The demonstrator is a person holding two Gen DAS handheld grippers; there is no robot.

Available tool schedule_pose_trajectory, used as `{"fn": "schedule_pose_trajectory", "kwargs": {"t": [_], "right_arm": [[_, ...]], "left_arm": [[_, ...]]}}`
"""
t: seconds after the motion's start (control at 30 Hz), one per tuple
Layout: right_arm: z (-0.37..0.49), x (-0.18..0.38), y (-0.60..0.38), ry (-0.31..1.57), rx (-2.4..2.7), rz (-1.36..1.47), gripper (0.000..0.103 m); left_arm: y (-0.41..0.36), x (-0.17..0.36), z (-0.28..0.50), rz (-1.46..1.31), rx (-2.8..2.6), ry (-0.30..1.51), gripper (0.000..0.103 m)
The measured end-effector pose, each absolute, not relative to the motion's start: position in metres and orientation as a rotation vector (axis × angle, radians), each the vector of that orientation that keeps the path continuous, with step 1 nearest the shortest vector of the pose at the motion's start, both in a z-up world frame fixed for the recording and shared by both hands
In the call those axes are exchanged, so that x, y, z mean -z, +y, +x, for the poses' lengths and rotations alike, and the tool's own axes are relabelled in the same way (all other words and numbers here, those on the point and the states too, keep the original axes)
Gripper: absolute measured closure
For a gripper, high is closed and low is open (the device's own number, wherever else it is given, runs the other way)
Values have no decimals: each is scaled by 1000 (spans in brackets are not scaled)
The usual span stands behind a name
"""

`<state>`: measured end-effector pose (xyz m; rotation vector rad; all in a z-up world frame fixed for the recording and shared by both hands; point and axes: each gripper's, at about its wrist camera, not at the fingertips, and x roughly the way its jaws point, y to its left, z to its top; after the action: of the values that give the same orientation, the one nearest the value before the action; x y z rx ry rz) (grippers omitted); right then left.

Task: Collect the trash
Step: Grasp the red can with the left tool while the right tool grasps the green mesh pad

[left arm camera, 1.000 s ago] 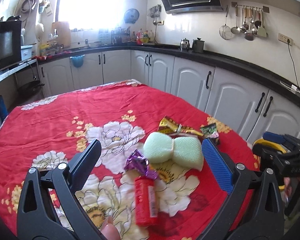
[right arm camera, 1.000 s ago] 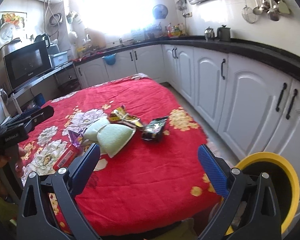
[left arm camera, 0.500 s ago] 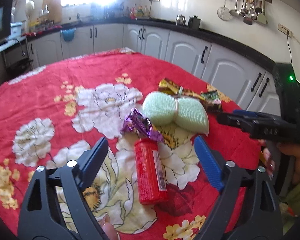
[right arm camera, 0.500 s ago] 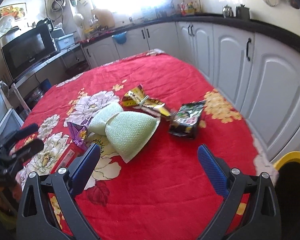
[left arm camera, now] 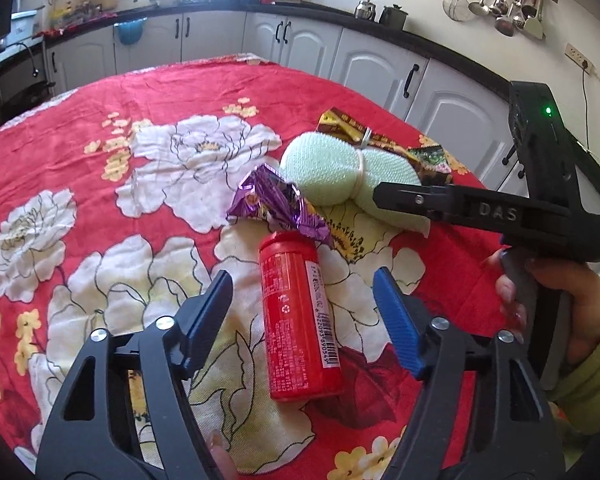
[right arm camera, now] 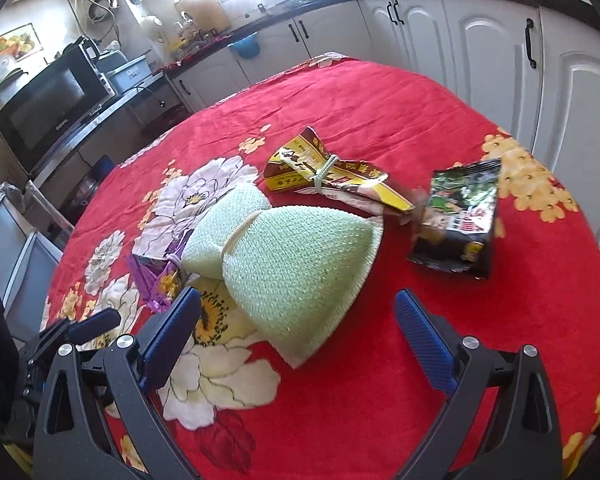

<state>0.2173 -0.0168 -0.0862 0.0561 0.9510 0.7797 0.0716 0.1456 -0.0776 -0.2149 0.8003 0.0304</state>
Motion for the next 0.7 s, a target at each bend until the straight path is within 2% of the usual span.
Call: {"fn": "schedule_pose_trajectory", "kwargs": {"t": [0.1, 0.17, 0.2, 0.27, 0.3, 0.7], "right_arm": [[221, 91, -12, 972, -787, 69, 22], [221, 93, -11, 978, -790, 64, 40], [220, 93, -11, 973, -797, 66, 41], [217, 92, -14, 961, -802, 60, 47], [216, 91, -15, 957, -805, 58, 47], [191, 74, -46, 858, -765, 16, 50]], "left_arm": [[145, 82, 73, -219, -26, 821, 52], [145, 85, 75, -221, -22, 835, 59], [145, 85, 75, -221, -21, 839, 66], [143, 86, 75, -216, -19, 848, 72], [143, 87, 75, -215, -14, 852, 75], [132, 75, 66, -190, 21, 839, 76]]}}
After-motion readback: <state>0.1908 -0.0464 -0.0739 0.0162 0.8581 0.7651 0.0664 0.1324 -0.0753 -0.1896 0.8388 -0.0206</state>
